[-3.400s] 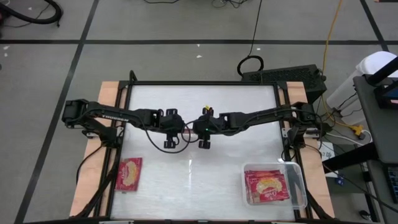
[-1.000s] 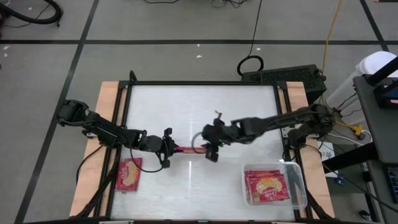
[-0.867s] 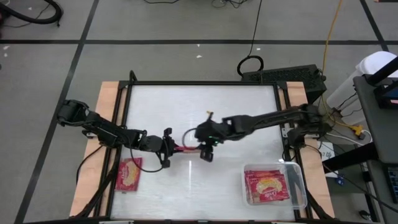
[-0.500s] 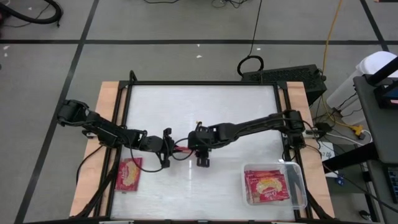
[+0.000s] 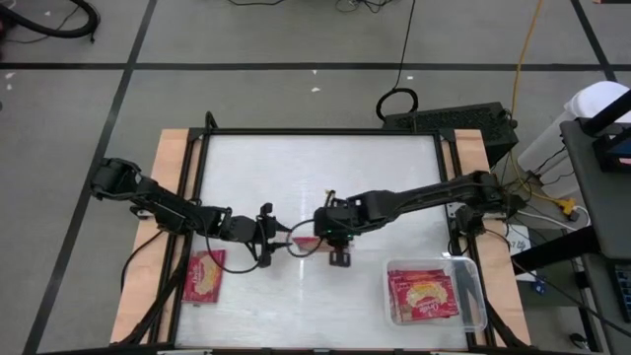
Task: Sort popcorn bags into baskets
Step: Put the red popcorn pack into the transparent bin
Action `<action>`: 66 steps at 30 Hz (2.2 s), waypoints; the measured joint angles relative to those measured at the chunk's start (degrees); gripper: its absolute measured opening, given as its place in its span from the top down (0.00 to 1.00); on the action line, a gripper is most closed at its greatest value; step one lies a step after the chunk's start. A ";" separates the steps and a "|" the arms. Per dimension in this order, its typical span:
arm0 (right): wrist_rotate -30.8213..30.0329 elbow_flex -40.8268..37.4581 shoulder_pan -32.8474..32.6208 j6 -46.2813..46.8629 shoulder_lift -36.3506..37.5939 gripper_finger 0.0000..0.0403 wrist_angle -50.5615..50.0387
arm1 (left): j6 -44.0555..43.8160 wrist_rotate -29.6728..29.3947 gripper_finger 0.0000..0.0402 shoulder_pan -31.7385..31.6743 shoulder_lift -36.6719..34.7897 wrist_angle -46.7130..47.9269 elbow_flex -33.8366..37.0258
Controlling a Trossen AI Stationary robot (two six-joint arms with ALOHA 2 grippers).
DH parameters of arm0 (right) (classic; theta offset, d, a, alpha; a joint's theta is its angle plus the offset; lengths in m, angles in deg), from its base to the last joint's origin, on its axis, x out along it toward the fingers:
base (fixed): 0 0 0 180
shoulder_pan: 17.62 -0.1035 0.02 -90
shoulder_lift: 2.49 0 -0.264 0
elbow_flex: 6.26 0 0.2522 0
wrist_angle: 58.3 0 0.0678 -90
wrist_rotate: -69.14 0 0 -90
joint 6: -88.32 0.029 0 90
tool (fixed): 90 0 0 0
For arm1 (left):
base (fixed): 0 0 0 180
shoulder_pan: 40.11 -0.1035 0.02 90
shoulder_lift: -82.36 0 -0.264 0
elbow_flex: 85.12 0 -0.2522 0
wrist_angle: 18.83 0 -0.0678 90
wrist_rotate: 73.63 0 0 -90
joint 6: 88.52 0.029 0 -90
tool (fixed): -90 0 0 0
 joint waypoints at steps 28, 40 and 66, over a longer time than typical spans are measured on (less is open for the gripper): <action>8.37 0.07 -20.35 33.67 32.96 1.00 -29.09 | -2.02 -0.98 0.56 -0.13 0.00 0.55 -0.02; 4.40 -3.61 -31.49 45.58 33.74 1.00 -34.63 | -5.14 -0.95 0.56 -0.06 0.00 2.71 -0.02; 4.61 -31.83 -33.54 51.45 42.24 0.90 -11.53 | -3.63 -0.95 0.56 0.68 0.00 3.11 -0.02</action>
